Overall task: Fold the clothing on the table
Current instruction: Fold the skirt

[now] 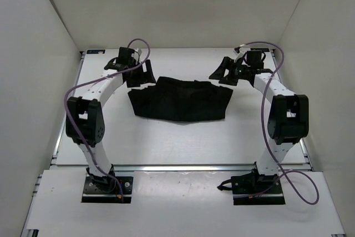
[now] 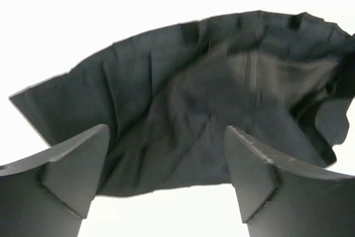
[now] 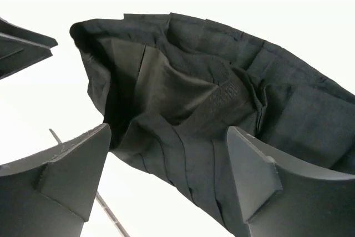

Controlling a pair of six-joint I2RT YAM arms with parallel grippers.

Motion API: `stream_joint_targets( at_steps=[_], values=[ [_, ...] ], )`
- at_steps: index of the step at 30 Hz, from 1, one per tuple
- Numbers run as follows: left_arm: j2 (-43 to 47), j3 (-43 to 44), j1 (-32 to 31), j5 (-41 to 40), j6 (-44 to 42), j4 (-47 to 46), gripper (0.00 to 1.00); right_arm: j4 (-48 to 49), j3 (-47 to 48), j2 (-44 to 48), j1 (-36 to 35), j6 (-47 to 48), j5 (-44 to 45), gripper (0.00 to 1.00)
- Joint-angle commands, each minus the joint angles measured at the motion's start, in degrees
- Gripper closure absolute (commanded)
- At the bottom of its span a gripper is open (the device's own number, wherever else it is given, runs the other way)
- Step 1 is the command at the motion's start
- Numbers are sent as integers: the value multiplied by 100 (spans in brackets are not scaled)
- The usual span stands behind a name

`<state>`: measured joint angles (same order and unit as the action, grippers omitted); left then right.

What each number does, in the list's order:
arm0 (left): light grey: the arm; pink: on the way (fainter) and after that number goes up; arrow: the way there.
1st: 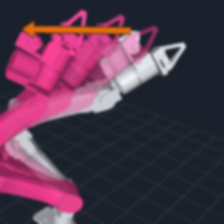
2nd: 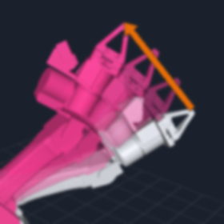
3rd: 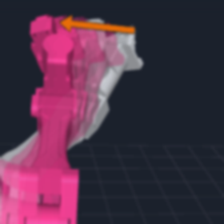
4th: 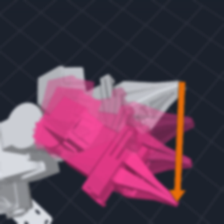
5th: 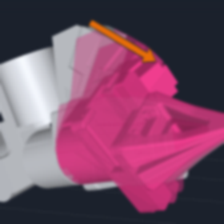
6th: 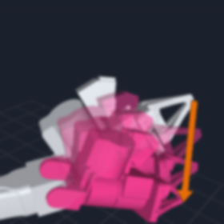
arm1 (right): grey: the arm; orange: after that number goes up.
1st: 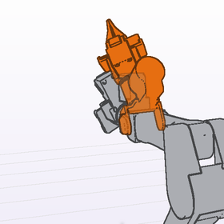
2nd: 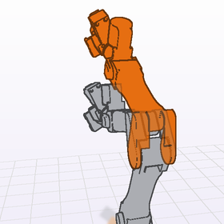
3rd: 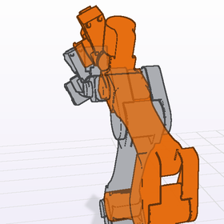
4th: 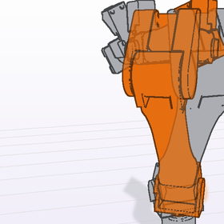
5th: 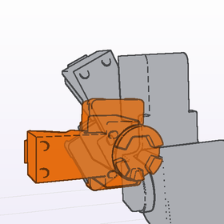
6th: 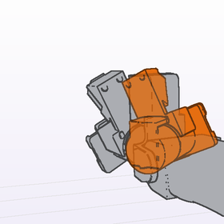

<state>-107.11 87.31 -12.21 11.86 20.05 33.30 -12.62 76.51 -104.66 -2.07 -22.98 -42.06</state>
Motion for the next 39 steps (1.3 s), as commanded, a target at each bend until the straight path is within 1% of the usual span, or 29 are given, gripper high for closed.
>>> stream_joint_targets(
  at_steps=[1, 2, 3, 4, 5, 6, 7, 8, 11, 12, 14, 16, 18, 20, 21, 22, 23, 26, 28, 33, 36, 37, 39],
  values=[
    [1119, -670, -44, -124, 147, -516, 7, -39, -275, 411, -30, 460, -47, 29],
    [1340, -1011, -54, 26, 209, -813, 15, -39, -451, 507, -126, 522, -48, 43],
    [1455, -1301, -123, 262, 331, -1147, 21, 109, -627, 569, -154, 532, -91, 52],
    [1648, -1556, -159, 552, 533, -1455, 40, 267, -707, 631, -250, 514, -144, 73],
    [1684, -1663, -290, 633, 709, -1614, 65, 391, -908, 649, -329, 392, -196, 92],
    [1702, -1838, -439, 790, 824, -1877, 76, 592, -945, 571, -399, 278, -249, 99],
    [1633, -1971, -475, 931, 964, -2167, 88, 733, -954, 535, -539, 233, -328, 100],
    [1510, -1998, -667, 1037, 1035, -2274, 93, 744, -919, 439, -680, 198, -407, 100],
    [1071, -2060, -888, 1310, 1307, -2810, 92, 604, -656, -26, -1023, 311, -321, 100],
    [869, -2051, -906, 1345, 1334, -2968, 90, 542, -481, -185, -1120, 416, -268, 99],
    [570, -2034, -871, 1433, 1466, -3241, 89, 314, -165, -509, -1190, 505, -198, 100],
    [244, -1911, -740, 1311, 1502, -3268, 89, 138, 153, -949, -1182, 566, -127, 100],
    [-89, -1779, -687, 1056, 1449, -3268, 91, -12, 469, -1222, -1147, 671, 49, 100],
    [-300, -1516, -651, 417, 1300, -2989, 92, -100, 672, -1442, -1025, 716, 180, 100],
    [-380, -1445, -643, 240, 1212, -2900, 92, -117, 742, -1582, -937, 725, 259, 100],
    [-485, -1323, -651, -110, 1124, -2725, 95, -187, 847, -1688, -936, 777, 312, 100],
    [-565, -1139, -634, -418, 1054, -2489, 97, -275, 891, -1724, -840, 743, 365, 100],
    [-933, -752, -564, -806, 887, -2022, 98, -416, 971, -1847, -603, 865, 559, 100],
    [-996, -671, -467, -904, 860, -1862, 99, -460, 910, -1848, -445, 953, 611, 100],
    [-899, -856, -195, -957, 781, -1836, 100, -513, 901, -1883, -128, 1094, 656, 100],
    [-978, -690, -194, -695, 746, -1617, 98, -565, 1093, -1848, -40, 1007, 340, 100],
    [-926, -619, -203, -624, 737, -1651, 96, -566, 1155, -1856, -5, 963, 217, 99],
    [-803, -514, -238, -562, 711, -1642, 92, -627, 1453, -1585, -66, 936, -47, 98]
  ],
)
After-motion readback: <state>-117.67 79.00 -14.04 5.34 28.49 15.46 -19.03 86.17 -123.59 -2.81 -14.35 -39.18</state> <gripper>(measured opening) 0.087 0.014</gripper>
